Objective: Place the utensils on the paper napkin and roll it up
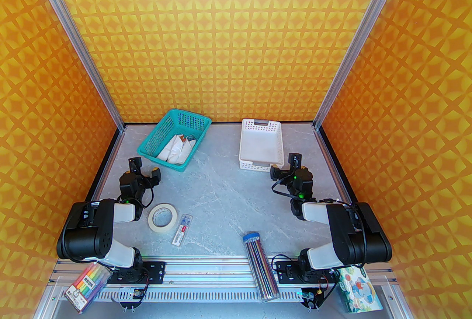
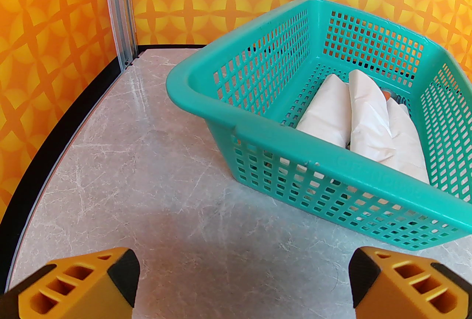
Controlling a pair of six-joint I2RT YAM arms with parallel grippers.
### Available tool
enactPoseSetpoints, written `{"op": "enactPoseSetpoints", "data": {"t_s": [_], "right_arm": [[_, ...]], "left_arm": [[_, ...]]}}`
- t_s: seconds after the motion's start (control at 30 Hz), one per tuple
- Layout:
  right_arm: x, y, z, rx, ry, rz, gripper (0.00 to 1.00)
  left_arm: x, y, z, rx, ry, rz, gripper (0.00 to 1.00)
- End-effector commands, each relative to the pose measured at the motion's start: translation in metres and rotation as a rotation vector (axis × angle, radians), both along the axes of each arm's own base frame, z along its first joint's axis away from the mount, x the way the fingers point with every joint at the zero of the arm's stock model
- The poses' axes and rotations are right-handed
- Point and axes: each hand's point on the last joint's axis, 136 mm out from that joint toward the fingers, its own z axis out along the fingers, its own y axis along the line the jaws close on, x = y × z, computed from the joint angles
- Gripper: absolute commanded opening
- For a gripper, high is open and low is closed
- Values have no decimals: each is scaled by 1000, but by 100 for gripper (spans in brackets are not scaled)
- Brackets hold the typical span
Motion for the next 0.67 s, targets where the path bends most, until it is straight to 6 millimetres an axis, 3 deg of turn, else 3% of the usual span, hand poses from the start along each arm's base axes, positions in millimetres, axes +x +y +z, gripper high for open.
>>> {"op": "enactPoseSetpoints", "data": {"t_s": [0.0, 0.23, 0.63], "right_arm": [[5, 0, 3, -22, -2, -5, 99], [5, 1, 3, -27, 0, -6, 99], [7, 8, 1, -44, 16, 25, 99]], "left_arm": [[7, -5, 12, 16, -39, -29, 99], [11, -15, 9, 47, -12, -65, 99], [11, -15, 10, 47, -13, -64, 99]]}}
